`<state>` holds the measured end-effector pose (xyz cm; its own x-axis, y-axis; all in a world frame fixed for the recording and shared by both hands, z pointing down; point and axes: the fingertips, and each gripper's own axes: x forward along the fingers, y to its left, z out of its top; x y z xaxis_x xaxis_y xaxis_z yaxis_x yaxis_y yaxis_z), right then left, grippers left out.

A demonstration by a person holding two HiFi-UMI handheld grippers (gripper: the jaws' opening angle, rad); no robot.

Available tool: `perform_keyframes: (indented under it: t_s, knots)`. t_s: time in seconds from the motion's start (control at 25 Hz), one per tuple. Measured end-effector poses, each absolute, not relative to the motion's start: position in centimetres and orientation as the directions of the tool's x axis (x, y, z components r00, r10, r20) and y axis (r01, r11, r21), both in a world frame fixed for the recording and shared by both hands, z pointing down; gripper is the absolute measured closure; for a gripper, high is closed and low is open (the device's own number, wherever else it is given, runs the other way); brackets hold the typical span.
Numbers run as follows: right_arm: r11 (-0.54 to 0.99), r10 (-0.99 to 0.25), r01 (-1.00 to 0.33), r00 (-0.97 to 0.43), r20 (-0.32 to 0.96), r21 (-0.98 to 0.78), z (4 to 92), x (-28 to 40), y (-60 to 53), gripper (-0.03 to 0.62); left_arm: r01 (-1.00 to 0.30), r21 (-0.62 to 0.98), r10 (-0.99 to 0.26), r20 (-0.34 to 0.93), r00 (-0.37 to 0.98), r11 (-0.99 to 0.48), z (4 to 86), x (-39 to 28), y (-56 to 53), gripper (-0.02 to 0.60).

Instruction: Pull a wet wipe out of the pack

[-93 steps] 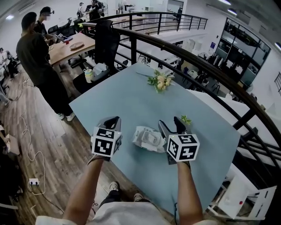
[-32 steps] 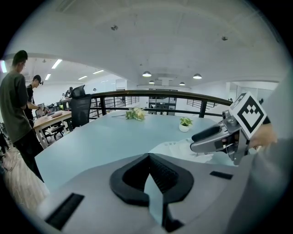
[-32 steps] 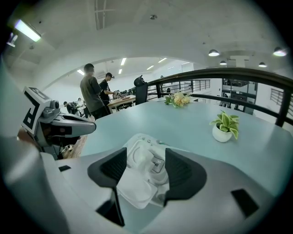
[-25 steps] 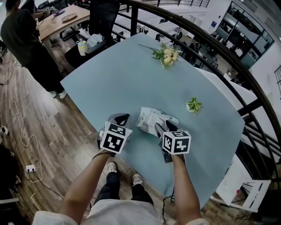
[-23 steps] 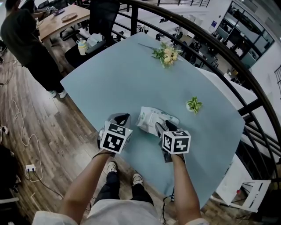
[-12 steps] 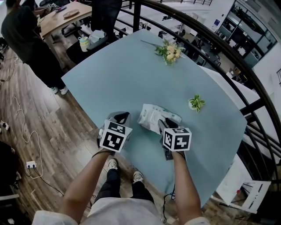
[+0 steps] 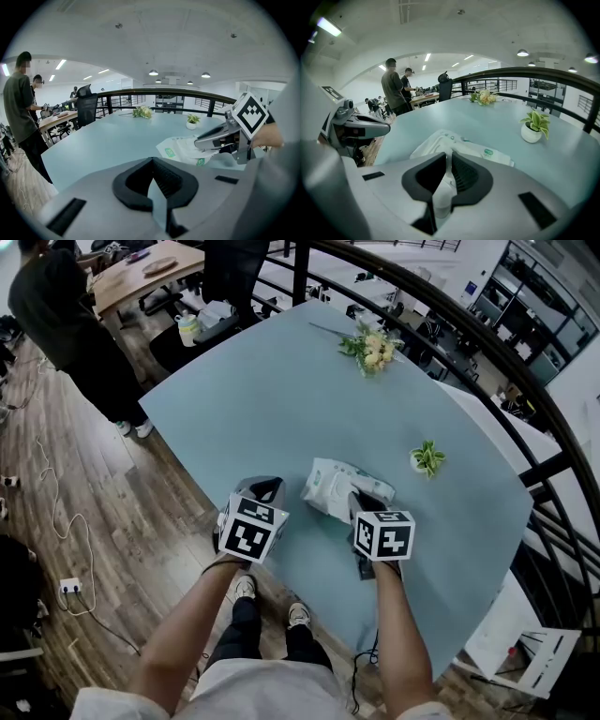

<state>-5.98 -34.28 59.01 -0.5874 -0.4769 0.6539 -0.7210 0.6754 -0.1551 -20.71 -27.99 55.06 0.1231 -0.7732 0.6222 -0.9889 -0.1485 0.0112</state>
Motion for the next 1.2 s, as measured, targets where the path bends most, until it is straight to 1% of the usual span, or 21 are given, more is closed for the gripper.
perform_keyframes:
  t_s: [0.12,0.28,1.2]
  knots:
    - [0.675,-0.478,-0.722,-0.586,0.655,-0.153,58.9,-6.1,-34.2,0.567,-0.989,0.015,-0.771,0.625,0.121,-0.144,55.1,-20.8,-27.8,0.588]
    - [0.680,-0.474,-0.717,-0.587,0.656,-0.151,58.8,-6.1,-34.0,0.576,-0.990,0.020,-0.769,0.627,0.122,-0.141,55.1,-20.7,-27.5,0.588]
    - [0.694,-0.486,-0.708,-0.596,0.640,-0.133,56.6,-6.2,-34.1,0.580,-0.986,-0.006,-0.793,0.596,0.130,-0.166,52.7,-20.4,-28.4,0.588]
